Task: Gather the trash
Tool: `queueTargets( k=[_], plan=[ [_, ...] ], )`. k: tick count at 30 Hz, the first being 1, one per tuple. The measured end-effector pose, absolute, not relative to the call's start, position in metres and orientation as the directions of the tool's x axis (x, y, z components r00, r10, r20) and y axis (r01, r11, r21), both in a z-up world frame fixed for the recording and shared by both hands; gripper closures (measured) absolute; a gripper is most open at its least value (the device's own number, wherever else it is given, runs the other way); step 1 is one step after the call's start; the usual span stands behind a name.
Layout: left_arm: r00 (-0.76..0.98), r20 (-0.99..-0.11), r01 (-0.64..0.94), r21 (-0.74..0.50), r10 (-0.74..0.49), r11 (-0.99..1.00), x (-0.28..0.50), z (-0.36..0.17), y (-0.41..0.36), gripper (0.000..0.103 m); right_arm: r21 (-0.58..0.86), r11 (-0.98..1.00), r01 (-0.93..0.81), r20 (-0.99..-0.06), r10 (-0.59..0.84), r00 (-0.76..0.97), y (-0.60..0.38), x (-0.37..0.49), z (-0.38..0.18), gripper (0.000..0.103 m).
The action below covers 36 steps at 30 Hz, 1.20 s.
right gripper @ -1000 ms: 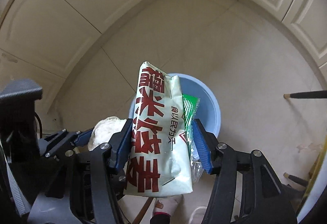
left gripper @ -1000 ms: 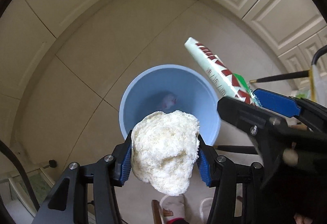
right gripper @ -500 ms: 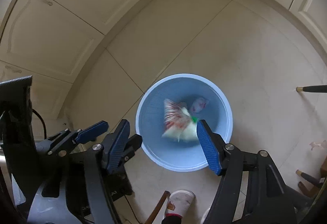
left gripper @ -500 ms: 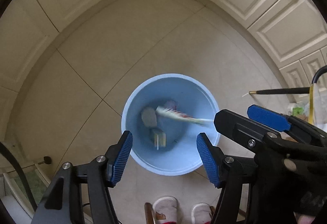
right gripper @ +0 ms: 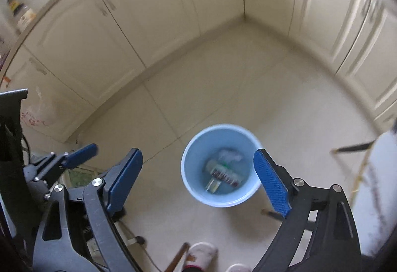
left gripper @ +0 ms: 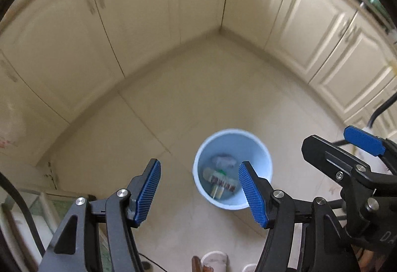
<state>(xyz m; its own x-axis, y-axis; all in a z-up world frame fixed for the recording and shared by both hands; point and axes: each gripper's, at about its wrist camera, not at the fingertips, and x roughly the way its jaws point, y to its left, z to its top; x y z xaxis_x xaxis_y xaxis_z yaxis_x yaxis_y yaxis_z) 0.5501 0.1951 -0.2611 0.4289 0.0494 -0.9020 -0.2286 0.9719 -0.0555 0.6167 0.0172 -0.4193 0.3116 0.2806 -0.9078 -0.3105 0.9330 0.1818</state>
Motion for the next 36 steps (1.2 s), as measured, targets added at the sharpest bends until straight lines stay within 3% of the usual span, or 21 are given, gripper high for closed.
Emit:
queueTargets(
  k=[4,7,19,24,27,31,36],
  plan=[
    [0.555,-0.829,-0.226,-0.072,0.068,0.971,0.519,-0.2,0.179,0.036,0.121,0.934,-0.337,-0.86,0.268,0.434,0.016,0.582,-0.351,0.012],
    [0.651,-0.754,-0.212,-0.069,0.088,0.975,0.493,-0.153,0.157,0.031,0.083,0.941,-0.329,-0.804,0.259,0.536,0.008,0.553,-0.299,0.0],
    [0.908,-0.409,-0.126,-0.053,0.093,0.991,0.328,-0.033,0.021,0.005,-0.006,0.98,-0.199,-0.511,0.168,0.843,-0.08,0.413,-0.119,0.0],
    [0.958,-0.273,-0.102,-0.03,0.09,0.994,0.266,-0.028,-0.025,0.001,-0.018,0.992,-0.121,-0.414,0.103,0.904,-0.116,0.364,-0.071,0.0],
    [0.971,-0.218,-0.1,-0.019,0.093,0.995,0.232,-0.055,-0.054,0.001,-0.025,0.997,-0.069,-0.367,0.055,0.929,-0.141,0.336,-0.05,0.0],
    [0.979,-0.2,-0.05,-0.011,0.046,0.999,0.162,-0.092,-0.068,0.001,-0.012,0.999,-0.034,-0.328,0.028,0.944,-0.165,0.31,-0.037,0.0],
    [0.985,-0.171,0.02,0.003,-0.019,1.0,0.114,-0.088,-0.078,0.001,-0.002,1.0,0.011,-0.302,-0.011,0.953,-0.198,0.284,-0.032,0.0]
  ],
)
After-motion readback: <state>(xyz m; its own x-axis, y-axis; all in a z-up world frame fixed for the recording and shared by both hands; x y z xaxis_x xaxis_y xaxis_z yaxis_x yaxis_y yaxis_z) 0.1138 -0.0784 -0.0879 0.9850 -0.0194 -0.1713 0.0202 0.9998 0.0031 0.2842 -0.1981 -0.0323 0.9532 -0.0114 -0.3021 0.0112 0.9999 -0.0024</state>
